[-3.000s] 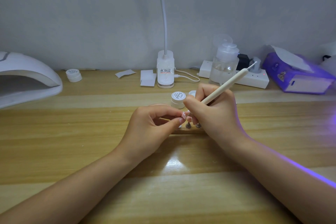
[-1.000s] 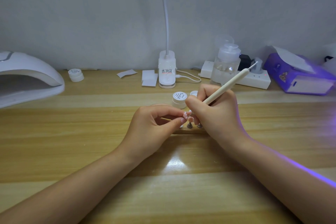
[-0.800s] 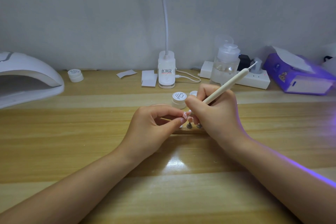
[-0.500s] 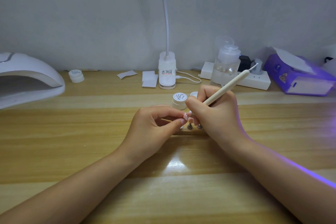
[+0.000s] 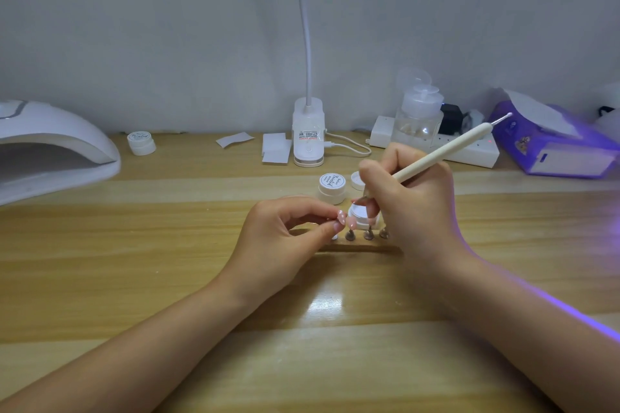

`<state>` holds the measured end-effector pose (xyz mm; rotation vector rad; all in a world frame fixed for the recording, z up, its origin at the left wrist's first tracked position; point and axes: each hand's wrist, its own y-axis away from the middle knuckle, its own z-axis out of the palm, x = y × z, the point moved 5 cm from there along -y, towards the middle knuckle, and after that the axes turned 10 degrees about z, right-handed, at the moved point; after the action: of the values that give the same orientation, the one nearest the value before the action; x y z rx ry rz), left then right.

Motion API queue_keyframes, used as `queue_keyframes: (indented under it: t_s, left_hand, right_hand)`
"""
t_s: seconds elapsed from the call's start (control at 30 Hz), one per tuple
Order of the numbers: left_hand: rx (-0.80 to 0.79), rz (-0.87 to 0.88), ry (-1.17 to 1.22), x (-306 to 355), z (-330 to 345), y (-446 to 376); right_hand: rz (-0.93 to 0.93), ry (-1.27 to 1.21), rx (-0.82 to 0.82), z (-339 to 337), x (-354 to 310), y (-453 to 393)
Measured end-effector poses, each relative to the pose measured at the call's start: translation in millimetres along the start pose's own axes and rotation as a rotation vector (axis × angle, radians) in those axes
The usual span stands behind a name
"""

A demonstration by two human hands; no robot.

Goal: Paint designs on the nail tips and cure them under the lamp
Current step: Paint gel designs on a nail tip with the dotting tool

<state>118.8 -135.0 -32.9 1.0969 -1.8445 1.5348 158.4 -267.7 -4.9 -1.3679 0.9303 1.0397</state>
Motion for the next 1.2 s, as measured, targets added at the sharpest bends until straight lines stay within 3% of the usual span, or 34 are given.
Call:
queue_keyframes:
  t_s: [0.33, 0.83, 1.2]
  left_hand:
    - [0.053, -0.081, -0.038, -5.7, -2.0, 0.6]
    - [-0.057, -0.205, -0.013, -16.3, 4.3, -2.3]
    - [-0.048, -0.249, -0.043, -21.6, 3.7, -2.8]
  right_hand:
    - [-0.067, 0.016, 0.061, -11.5, -9.8, -5.8]
    - [-0.051, 0.096, 0.154, -24.3, -5.3, -14.4]
    - [-0.065, 0.128, 0.165, -25.0, -5.2, -15.2]
